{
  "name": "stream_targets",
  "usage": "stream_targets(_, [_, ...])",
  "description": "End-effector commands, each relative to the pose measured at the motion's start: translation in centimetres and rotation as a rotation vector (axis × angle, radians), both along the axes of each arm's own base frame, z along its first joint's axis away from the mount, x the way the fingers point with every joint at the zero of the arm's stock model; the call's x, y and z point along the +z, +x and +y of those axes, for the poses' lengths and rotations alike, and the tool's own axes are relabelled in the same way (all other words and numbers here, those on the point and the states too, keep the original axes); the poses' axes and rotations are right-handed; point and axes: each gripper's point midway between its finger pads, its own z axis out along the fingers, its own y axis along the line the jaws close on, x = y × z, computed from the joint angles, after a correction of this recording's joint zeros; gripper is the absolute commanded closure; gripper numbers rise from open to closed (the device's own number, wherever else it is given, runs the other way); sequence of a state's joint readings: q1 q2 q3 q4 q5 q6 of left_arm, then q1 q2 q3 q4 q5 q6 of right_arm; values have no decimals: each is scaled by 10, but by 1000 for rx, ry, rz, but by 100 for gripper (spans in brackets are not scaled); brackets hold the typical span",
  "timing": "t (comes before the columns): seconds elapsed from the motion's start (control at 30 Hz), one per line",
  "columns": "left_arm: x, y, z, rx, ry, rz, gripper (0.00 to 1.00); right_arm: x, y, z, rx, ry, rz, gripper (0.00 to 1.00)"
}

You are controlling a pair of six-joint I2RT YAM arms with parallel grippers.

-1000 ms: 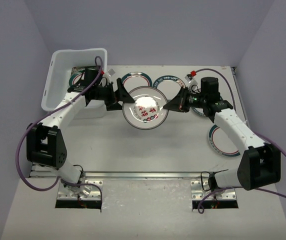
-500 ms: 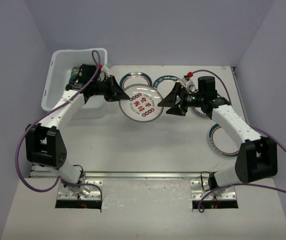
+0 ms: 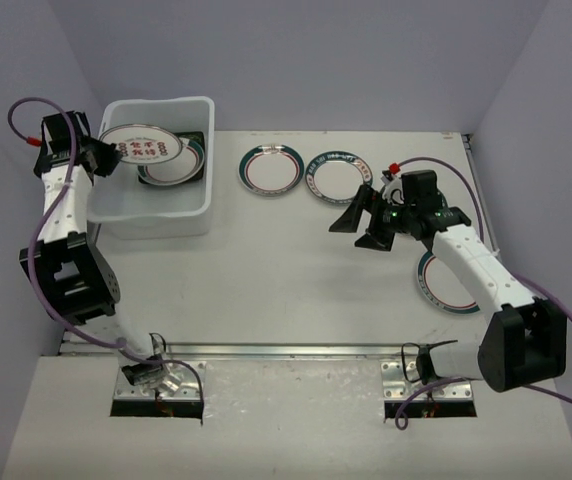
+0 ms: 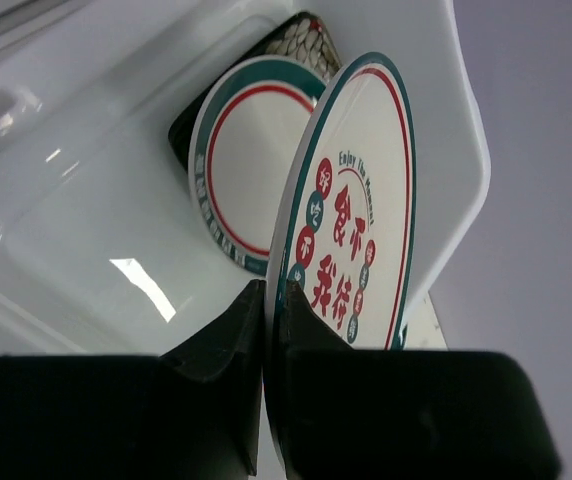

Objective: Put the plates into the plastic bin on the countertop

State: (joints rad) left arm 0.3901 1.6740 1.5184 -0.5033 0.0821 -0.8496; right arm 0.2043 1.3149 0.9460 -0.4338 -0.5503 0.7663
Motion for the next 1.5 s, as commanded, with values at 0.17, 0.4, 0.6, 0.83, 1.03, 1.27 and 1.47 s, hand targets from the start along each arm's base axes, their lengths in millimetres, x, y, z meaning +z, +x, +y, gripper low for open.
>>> stream_targets(0.17, [-19,100,21,1,-81,-62,100,13,-3,-10,14,-42,-77,1])
stream_targets(0.4, [-56,117,10,-19,-107,0,100,11,1,-12,15,-52,-65,1])
stream_targets(0.6, [-71,120,5,-11,-109,16,90,6,3,-12,20,-54,-48,1])
stream_targets(0.83, [-82,130,2,-18,-141,29,55,2,2,-12,28,-56,-40,1])
stream_targets(1.03, [-68,126,-4,-34,-30,118,0,1,5,-13,20,-65,-41,1])
stream_targets(1.27, [-92,108,-9,-46,11,246,0,5,10,-11,14,-58,-43,1])
stream_targets(1.47, [-104,100,-21,-95,21,307,0,4,11,-9,25,-44,-33,1])
